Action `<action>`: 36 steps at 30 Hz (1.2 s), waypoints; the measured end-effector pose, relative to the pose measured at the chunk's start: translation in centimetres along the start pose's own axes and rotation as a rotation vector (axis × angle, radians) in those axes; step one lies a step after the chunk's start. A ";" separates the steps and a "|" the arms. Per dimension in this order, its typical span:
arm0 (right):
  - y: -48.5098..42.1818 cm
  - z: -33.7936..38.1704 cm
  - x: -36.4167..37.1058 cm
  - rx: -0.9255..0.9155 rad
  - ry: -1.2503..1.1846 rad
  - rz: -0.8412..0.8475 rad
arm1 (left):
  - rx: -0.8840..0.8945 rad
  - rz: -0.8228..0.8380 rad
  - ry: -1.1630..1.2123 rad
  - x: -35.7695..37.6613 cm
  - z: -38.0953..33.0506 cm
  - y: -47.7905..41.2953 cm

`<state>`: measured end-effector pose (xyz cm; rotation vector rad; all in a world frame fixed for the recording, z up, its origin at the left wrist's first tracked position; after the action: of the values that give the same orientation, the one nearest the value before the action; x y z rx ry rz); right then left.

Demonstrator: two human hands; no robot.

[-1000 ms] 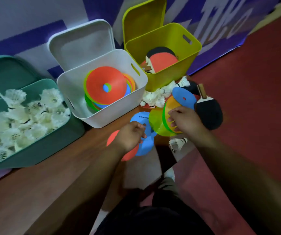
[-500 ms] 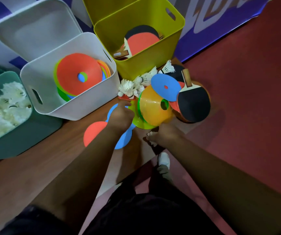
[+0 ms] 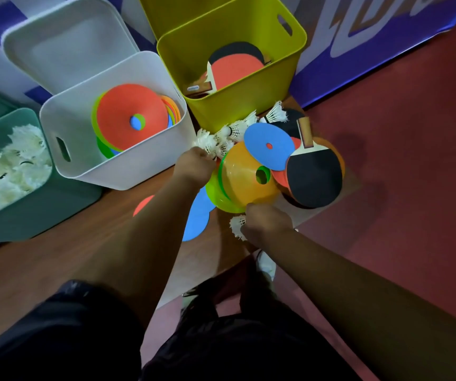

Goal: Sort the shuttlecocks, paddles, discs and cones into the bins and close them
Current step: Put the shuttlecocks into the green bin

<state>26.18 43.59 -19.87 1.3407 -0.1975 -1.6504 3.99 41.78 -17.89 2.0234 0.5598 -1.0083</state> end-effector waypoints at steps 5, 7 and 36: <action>-0.3 1.2 -1.8 -0.060 -0.036 -0.043 | -0.035 -0.063 0.123 -0.4 1.8 1.6; -0.5 2.2 -2.7 -0.083 -0.079 -0.062 | -0.044 -0.135 0.151 -1.4 2.8 2.3; -0.9 43.4 -5.8 -0.573 -0.846 -0.131 | -0.376 -0.724 0.622 -23.6 34.9 20.7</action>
<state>-10.43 30.05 -0.01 0.1880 -0.1101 -2.0947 -12.09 0.54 -2.32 1.7814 1.7604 -0.5519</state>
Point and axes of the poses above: each hand's wrist, its own y-axis away from the middle knuckle, its own x-axis out of the palm, z = x × y, the point moved 7 cm from there along -y, towards the middle knuckle, and after that the axes turned 11 degrees about -y, right-handed, at the moved point
